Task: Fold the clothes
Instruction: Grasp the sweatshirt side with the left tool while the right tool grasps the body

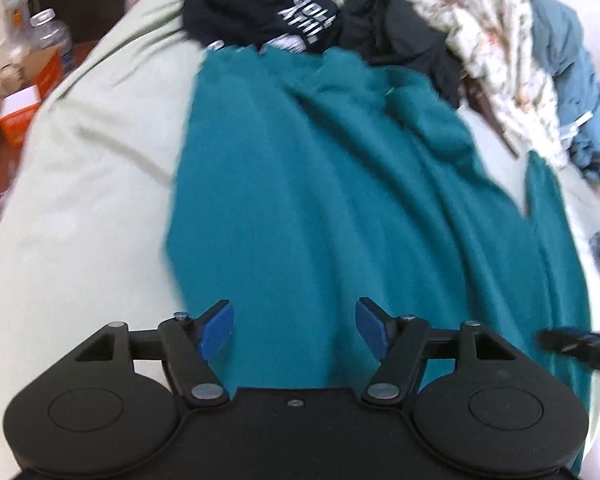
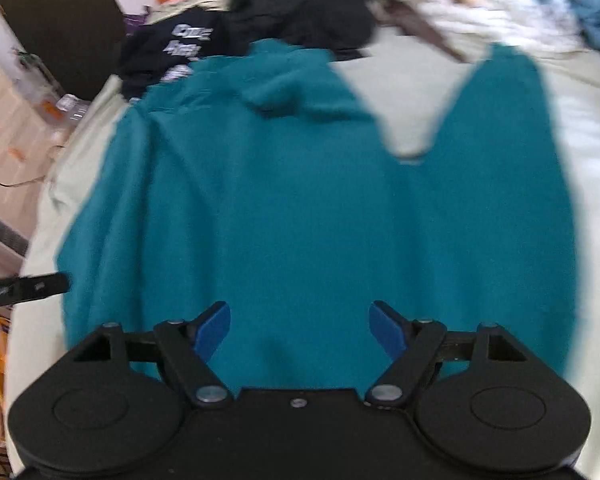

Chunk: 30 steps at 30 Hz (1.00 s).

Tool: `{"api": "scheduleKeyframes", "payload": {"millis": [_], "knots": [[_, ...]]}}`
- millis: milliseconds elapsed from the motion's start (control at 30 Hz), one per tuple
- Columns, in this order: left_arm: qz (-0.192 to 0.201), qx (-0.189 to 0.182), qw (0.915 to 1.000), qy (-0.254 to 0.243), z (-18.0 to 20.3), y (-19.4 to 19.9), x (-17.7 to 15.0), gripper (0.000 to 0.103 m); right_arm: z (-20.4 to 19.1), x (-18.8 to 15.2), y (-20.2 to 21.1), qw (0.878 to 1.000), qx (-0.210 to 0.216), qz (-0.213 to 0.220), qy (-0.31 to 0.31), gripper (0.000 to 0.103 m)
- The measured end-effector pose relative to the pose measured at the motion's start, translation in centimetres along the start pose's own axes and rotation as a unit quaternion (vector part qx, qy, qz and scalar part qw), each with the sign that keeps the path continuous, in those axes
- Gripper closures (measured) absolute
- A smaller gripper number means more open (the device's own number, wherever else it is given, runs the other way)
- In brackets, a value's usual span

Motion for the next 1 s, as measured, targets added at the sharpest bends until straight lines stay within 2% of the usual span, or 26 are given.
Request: {"api": "scheduleKeyframes", "payload": {"millis": [67,133,233,333,400,467,533,600,633,667,733,767,800,900,1000], "knots": [[0.016,0.016,0.9997,0.012,-0.1,-1.7,1.6,0.028,-0.9,0.5,-1.8,0.999,0.032,0.008,0.008,0.025],[0.02,0.019,0.9981,0.054,-1.6,-3.8,2.9,0.029,-1.6,0.8,-2.4,0.998,0.067,0.011,0.015,0.025],[-0.002,0.001,0.9945,0.105,-3.5,-6.6,3.6,0.029,-2.8,1.4,-3.6,0.993,0.119,0.016,0.014,0.028],[-0.022,-0.018,0.9912,0.129,-4.2,-8.6,3.4,0.029,-4.2,1.8,-5.4,0.979,0.201,-0.005,-0.014,0.032],[-0.03,-0.009,0.99,0.137,-4.6,-9.7,3.3,0.03,-4.9,1.7,-6.8,0.974,0.225,-0.025,-0.029,0.032],[-0.036,-0.026,0.9854,0.164,-5.7,-10.1,2.9,0.031,-5.7,1.1,-8.1,0.969,0.241,-0.047,-0.026,0.032],[-0.034,-0.035,0.9829,0.177,-6.4,-10.0,2.6,0.037,-6.4,0.7,-9.1,0.966,0.25,-0.063,-0.019,0.032],[-0.027,-0.044,0.9814,0.185,-7.0,-9.7,2.3,0.047,-7.4,0.4,-10.1,0.961,0.263,-0.081,-0.006,0.033],[-0.025,-0.05,0.9807,0.188,-6.9,-9.6,2.4,0.056,-7.9,0.4,-10.5,0.959,0.269,-0.089,0.0,0.035],[-0.024,-0.055,0.9801,0.189,-6.8,-9.6,2.6,0.071,-8.5,0.3,-10.7,0.958,0.271,-0.095,0.008,0.041],[-0.018,-0.062,0.9802,0.187,-6.7,-9.2,2.8,0.093,-9.6,0.1,-11.1,0.957,0.266,-0.111,0.03,0.056],[-0.017,-0.061,0.9803,0.187,-6.7,-8.9,3.0,0.094,-10.0,0.0,-11.2,0.956,0.265,-0.119,0.04,0.078],[-0.013,-0.057,0.9801,0.189,-7.0,-8.4,3.1,0.095,-10.4,-0.2,-11.1,0.954,0.269,-0.126,0.043,0.091],[-0.008,-0.054,0.9792,0.196,-7.1,-7.1,3.5,0.097,-12.5,0.0,-10.6,0.947,0.288,-0.132,0.056,0.091],[-0.011,-0.062,0.9731,0.222,-8.8,-5.4,3.2,0.094,-15.7,-0.3,-9.9,0.936,0.313,-0.137,0.086,0.091]]}}
Point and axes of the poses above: each gripper's, at about its wrist camera, not at the fingertips, and y roughly against the way its jaws point, z to its right, x to its top, the point moved 7 cm from there along -y, roughly the way its jaws point, and after that the axes turned 11 degrees about x, right-handed, at the moved point
